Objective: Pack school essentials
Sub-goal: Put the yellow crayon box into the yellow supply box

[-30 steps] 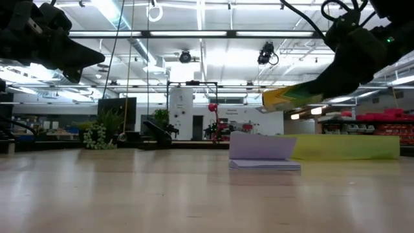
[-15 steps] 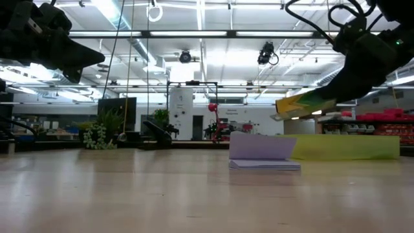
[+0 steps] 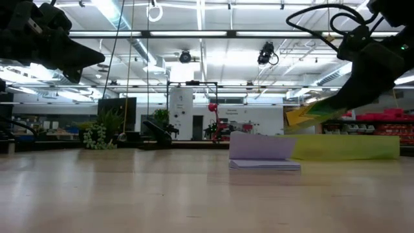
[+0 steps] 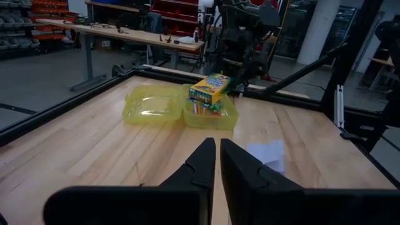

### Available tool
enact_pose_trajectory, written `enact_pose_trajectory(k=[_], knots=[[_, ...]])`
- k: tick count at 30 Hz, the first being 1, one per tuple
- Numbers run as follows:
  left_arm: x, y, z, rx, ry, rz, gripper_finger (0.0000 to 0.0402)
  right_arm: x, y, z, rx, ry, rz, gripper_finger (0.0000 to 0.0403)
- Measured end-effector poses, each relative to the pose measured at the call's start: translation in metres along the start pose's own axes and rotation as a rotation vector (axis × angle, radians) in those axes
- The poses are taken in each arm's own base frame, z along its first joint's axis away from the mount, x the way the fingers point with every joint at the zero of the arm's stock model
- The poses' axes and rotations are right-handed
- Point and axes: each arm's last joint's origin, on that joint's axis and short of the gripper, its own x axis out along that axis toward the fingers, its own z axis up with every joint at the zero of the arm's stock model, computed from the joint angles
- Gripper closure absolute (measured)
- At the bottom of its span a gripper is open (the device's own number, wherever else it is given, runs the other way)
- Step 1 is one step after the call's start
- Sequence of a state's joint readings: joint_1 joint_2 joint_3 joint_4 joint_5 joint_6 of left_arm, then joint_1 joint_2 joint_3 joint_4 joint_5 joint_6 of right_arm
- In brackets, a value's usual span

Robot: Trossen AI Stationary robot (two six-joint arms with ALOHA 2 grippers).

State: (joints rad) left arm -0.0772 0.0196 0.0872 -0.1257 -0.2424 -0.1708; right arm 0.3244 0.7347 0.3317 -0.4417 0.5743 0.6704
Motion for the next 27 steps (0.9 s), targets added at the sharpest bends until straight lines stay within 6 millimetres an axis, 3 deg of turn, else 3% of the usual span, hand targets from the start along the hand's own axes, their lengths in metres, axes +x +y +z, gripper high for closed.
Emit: enact_pose_trajectory(k=[27], knots=[[0.0, 0.0, 0.0, 0.0, -0.001, 0.0, 0.037, -0.014, -0.012, -0.004, 0.007, 0.054, 0.062, 0.0054]])
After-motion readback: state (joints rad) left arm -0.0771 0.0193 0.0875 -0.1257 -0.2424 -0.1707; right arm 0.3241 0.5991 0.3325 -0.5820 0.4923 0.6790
